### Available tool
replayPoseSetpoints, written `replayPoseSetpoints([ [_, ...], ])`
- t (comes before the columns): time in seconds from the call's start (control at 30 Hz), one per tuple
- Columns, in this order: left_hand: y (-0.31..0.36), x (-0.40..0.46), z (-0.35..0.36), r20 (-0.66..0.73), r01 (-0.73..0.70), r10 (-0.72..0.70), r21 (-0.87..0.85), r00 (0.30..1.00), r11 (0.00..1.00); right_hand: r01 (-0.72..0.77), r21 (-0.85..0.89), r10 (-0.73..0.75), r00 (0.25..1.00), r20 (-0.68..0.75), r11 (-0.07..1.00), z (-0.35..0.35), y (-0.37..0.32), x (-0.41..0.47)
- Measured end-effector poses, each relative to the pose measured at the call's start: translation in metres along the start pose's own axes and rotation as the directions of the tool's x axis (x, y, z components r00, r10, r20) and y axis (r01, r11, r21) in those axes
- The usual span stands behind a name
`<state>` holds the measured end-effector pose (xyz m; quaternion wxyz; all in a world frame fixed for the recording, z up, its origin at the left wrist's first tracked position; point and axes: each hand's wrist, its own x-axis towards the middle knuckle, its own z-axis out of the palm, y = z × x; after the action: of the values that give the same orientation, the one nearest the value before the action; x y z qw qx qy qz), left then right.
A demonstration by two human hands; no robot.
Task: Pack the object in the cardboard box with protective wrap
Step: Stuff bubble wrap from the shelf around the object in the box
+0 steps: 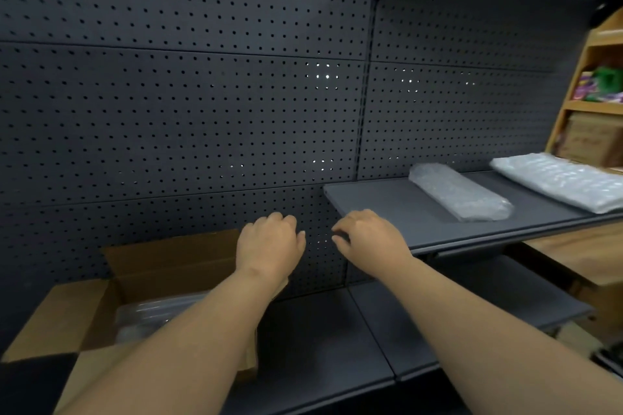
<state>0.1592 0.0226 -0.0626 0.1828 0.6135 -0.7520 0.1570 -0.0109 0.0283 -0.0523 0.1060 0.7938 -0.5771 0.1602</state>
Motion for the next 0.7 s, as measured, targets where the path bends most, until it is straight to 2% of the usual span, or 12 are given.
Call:
replayPoseSetpoints([
  [0.27, 0.045, 0.042, 0.000, -0.032, -0.058, 0.056, -0.065, 0.998, 0.996, -0.129, -0.050, 0.126, 0.990, -0.061, 0.990, -0.025, 0.070, 0.007],
  [0.53, 0.118, 0.086, 0.008, -0.035, -0.062, 0.060, -0.062, 0.998, 0.996, -0.212, -0.009, 0.210, 0.972, -0.104, 0.977, -0.037, 0.155, 0.016],
  [0.7, 0.168, 0.113, 0.015, -0.039, -0.045, 0.043, -0.062, 0.998, 0.997, -0.234, -0.058, 0.231, 0.972, -0.051, 0.971, -0.045, 0.213, 0.019],
])
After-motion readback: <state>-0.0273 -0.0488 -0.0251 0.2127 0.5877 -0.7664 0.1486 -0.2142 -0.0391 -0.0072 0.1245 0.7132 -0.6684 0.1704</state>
